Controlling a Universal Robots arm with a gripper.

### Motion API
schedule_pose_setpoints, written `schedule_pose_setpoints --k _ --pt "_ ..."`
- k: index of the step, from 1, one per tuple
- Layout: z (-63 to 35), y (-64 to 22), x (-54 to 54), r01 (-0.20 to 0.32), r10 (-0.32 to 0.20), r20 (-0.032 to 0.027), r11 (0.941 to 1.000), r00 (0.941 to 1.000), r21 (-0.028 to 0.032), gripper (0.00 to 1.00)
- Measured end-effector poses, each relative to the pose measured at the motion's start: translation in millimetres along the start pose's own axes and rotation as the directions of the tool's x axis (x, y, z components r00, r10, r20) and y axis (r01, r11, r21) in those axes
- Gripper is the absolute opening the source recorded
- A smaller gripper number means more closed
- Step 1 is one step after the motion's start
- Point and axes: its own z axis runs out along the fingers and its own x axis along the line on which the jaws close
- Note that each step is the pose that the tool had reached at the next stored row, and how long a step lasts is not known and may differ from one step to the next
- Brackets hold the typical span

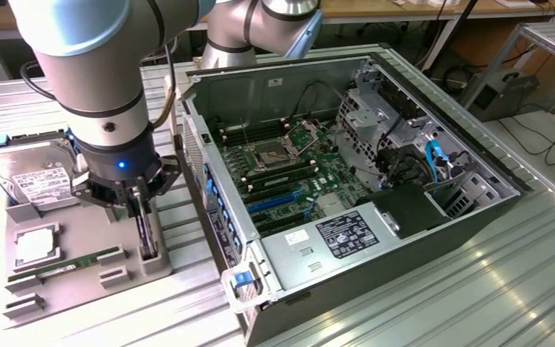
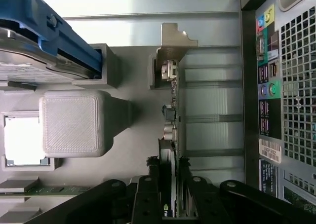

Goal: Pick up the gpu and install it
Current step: 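Pick up the gpu and move the gpu toward the slot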

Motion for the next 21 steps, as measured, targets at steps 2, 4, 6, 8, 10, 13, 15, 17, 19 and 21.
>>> schedule_pose_setpoints --k 2,4,6,8,10,13,15,17,19,21 --pt "0.0 0.0 0.0 0.017 -0.017 -0.0010 0.9999 0.9999 -0.0001 0.26" --pt "0.0 0.0 0.0 0.026 -0.026 -0.0015 0.9997 0.9997 -0.0001 0.26" --pt "0.0 0.0 0.0 0.027 -0.027 -0.0016 0.9996 0.9996 -0.0001 0.26" --pt "0.0 0.0 0.0 0.027 -0.027 -0.0016 0.9996 0.9996 -0.0001 0.26" --pt "0.0 0.0 0.0 0.027 -0.027 -0.0016 0.9996 0.9996 -0.0001 0.26" --pt "0.0 0.0 0.0 0.027 -0.027 -0.0016 0.9996 0.9996 -0.0001 0.26" --pt "-0.5 0.1 -0.1 0.027 -0.027 -0.0016 0.9996 0.9996 -0.0001 0.26" --pt "-1.5 0.1 0.0 0.027 -0.027 -0.0016 0.9996 0.9996 0.0000 0.26" --pt "-3.6 0.2 0.0 0.027 -0.027 -0.0016 0.9996 0.9996 -0.0001 0.26" --pt "-5.4 0.3 0.0 0.027 -0.027 -0.0016 0.9996 0.9996 -0.0001 0.26"
